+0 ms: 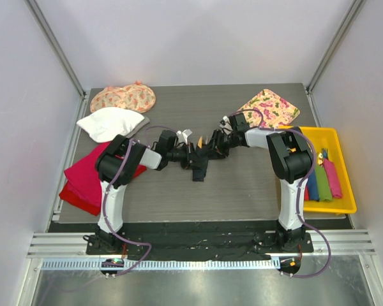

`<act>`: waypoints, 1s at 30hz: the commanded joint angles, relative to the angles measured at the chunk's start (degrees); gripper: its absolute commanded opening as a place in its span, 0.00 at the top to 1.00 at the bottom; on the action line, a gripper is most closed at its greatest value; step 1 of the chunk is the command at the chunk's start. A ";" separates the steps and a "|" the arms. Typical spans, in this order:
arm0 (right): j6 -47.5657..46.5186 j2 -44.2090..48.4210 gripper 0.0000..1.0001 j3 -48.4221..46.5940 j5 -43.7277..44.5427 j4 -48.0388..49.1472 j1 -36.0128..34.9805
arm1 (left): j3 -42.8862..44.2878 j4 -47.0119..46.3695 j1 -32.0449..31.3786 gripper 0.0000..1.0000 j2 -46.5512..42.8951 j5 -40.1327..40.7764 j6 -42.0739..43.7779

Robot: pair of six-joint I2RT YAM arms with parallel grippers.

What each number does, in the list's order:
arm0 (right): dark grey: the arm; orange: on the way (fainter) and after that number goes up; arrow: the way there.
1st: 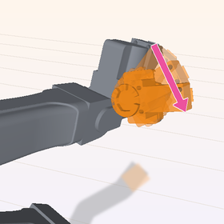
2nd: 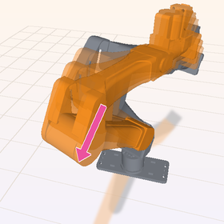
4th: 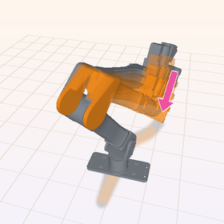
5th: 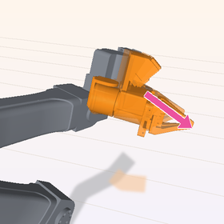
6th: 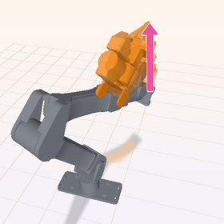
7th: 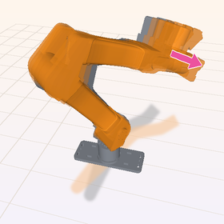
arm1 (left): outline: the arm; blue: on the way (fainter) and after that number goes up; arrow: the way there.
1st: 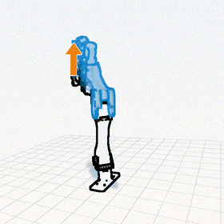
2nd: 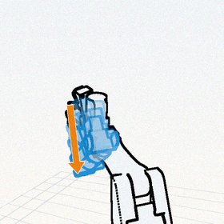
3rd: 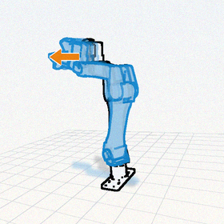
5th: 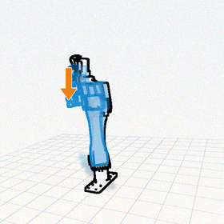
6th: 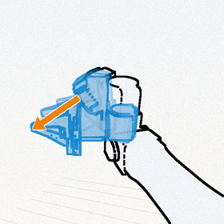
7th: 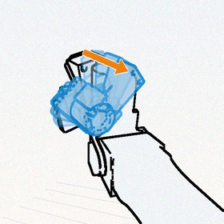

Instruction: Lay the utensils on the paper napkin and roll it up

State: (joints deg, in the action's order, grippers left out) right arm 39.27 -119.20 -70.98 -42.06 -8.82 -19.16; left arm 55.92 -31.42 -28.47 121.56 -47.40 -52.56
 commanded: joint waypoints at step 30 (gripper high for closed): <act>-8.86 -1.65 0.99 2.60 5.50 -4.80 -0.35 | -7.93 0.29 1.22 0.58 -13.54 -0.33 -4.40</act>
State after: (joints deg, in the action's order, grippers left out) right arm 33.08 -119.26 -69.84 -41.58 -10.37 -19.18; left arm 49.01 -31.20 -27.83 110.26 -48.99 -55.61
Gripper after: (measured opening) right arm 0.029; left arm 0.448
